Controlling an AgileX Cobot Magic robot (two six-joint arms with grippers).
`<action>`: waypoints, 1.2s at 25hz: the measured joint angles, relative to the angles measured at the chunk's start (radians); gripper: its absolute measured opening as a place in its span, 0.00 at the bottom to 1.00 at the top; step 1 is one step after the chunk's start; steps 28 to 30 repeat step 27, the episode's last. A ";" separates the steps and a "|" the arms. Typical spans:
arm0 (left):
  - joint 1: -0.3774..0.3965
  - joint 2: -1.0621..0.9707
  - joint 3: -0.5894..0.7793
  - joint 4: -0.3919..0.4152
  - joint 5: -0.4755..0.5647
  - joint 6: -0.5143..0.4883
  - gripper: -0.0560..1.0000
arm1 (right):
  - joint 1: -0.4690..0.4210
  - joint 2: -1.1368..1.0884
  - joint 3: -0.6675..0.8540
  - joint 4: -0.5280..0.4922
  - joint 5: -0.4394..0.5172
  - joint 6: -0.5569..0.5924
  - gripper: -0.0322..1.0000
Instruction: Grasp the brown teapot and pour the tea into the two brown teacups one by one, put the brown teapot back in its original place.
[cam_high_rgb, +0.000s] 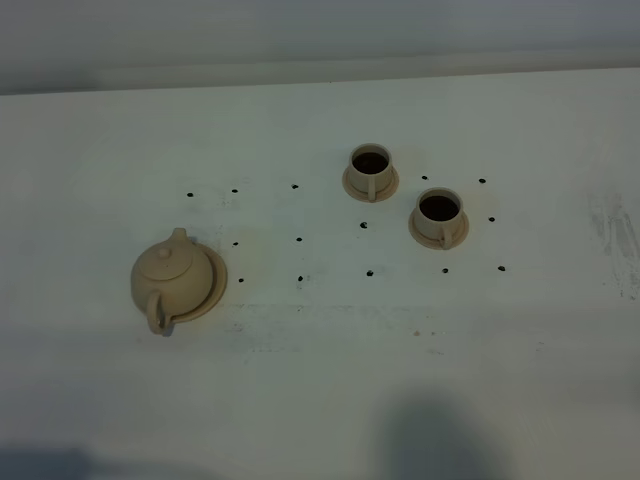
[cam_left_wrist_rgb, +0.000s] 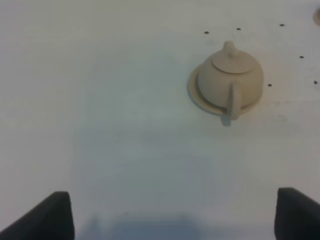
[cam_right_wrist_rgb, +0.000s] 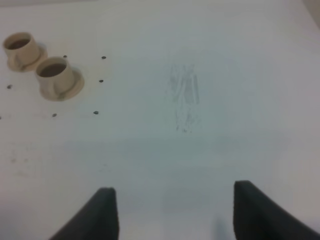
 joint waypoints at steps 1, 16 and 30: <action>0.000 0.000 0.000 0.000 0.000 0.000 0.13 | 0.000 0.000 0.000 0.000 0.000 0.000 0.50; 0.050 0.001 0.000 0.005 0.000 -0.001 0.13 | 0.000 0.000 0.000 0.000 0.000 0.000 0.50; 0.050 0.001 0.000 0.004 0.000 0.006 0.13 | 0.000 0.000 0.000 0.000 0.000 0.000 0.50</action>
